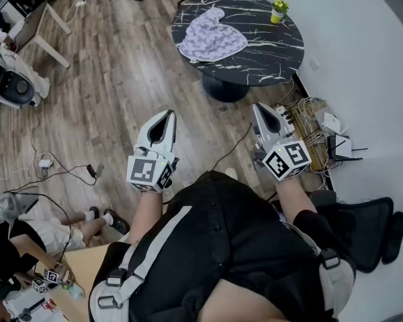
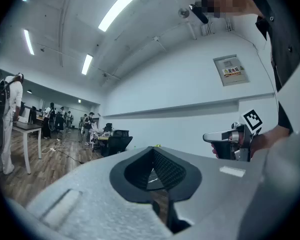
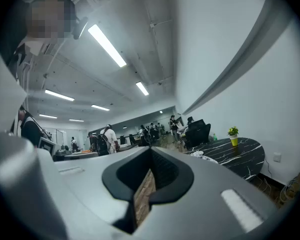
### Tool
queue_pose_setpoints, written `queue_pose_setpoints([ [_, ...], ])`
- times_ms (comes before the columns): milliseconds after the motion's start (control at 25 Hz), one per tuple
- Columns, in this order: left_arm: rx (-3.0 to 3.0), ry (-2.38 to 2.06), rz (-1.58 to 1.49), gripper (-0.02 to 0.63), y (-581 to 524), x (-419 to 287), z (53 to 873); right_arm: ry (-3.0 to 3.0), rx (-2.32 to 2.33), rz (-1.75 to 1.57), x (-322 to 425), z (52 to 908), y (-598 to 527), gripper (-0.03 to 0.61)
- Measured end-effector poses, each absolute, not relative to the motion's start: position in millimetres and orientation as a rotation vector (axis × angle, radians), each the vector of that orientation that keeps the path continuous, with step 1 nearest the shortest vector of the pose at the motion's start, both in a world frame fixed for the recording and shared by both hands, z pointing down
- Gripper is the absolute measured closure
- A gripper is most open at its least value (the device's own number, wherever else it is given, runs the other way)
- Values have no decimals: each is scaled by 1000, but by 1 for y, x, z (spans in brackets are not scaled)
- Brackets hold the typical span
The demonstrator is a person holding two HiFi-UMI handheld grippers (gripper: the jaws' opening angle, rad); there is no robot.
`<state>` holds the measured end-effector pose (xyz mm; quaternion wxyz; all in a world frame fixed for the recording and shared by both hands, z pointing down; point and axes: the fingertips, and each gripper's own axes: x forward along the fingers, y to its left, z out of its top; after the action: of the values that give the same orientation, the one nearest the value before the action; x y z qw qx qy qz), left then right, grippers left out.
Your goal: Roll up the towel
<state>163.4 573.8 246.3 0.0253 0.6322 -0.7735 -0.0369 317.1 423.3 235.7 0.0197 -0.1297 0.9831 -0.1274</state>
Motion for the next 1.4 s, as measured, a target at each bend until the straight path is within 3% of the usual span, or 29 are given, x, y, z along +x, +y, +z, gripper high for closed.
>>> queue_pose_setpoints([
  [720, 1982, -2345, -51, 607, 530, 201, 256, 3049, -359, -316, 342, 244, 400, 574],
  [800, 1976, -2338, -35, 500, 521, 206, 258, 3054, -340, -284, 345, 245, 395, 569],
  [840, 1971, -2340, -22, 421, 516, 209, 259, 3055, -331, -273, 345, 246, 391, 524],
  [880, 1964, -2348, -8, 340, 511, 211, 260, 3054, -323, -261, 346, 247, 386, 434],
  [960, 1944, -2376, 3, 275, 503, 216, 260, 3057, -302, -223, 348, 249, 380, 315],
  [1200, 1852, -2470, -45, 224, 487, 227, 257, 3063, -249, -203, 371, 251, 355, 270],
  [1320, 1838, -2472, -72, 177, 473, 238, 259, 3063, -270, -209, 391, 253, 332, 175],
  [1400, 1832, -2460, -65, 169, 463, 245, 265, 3060, -294, -231, 401, 258, 315, 170],
])
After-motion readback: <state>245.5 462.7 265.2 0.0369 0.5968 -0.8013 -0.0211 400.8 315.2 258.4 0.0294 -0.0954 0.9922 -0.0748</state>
